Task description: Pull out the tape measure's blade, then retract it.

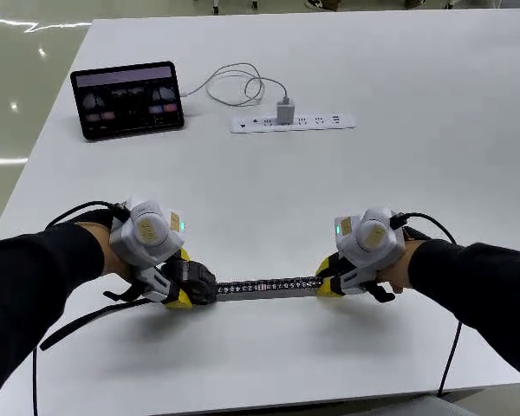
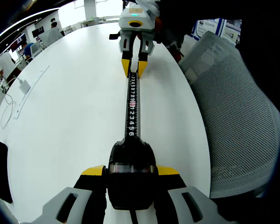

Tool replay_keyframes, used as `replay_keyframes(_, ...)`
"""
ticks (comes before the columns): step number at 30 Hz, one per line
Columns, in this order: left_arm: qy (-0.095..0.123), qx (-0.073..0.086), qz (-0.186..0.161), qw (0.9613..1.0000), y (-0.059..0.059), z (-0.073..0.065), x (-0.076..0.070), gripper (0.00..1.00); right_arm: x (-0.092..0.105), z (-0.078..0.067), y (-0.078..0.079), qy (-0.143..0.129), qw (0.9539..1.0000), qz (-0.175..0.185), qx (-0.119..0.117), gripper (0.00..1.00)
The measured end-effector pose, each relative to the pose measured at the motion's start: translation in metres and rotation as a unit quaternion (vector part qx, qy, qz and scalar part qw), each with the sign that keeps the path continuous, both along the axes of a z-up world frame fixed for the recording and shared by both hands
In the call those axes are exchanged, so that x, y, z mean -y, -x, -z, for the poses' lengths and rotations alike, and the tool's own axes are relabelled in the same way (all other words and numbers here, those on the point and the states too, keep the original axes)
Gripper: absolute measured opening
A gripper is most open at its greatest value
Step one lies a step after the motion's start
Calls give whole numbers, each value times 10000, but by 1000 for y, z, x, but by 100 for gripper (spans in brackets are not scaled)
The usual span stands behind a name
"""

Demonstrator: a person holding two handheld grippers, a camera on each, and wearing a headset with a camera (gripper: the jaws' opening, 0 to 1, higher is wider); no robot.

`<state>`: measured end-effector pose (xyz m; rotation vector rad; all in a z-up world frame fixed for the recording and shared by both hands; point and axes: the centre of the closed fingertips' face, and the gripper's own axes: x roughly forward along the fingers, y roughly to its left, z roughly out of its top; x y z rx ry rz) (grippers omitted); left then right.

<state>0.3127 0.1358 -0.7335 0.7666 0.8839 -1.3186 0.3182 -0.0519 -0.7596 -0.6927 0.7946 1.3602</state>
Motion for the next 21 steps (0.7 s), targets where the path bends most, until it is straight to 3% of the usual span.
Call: replay_keyframes(21, 16, 4, -5, 10000, 0, 1, 0, 35, 17, 0, 0, -19, 9999, 159, -17, 9)
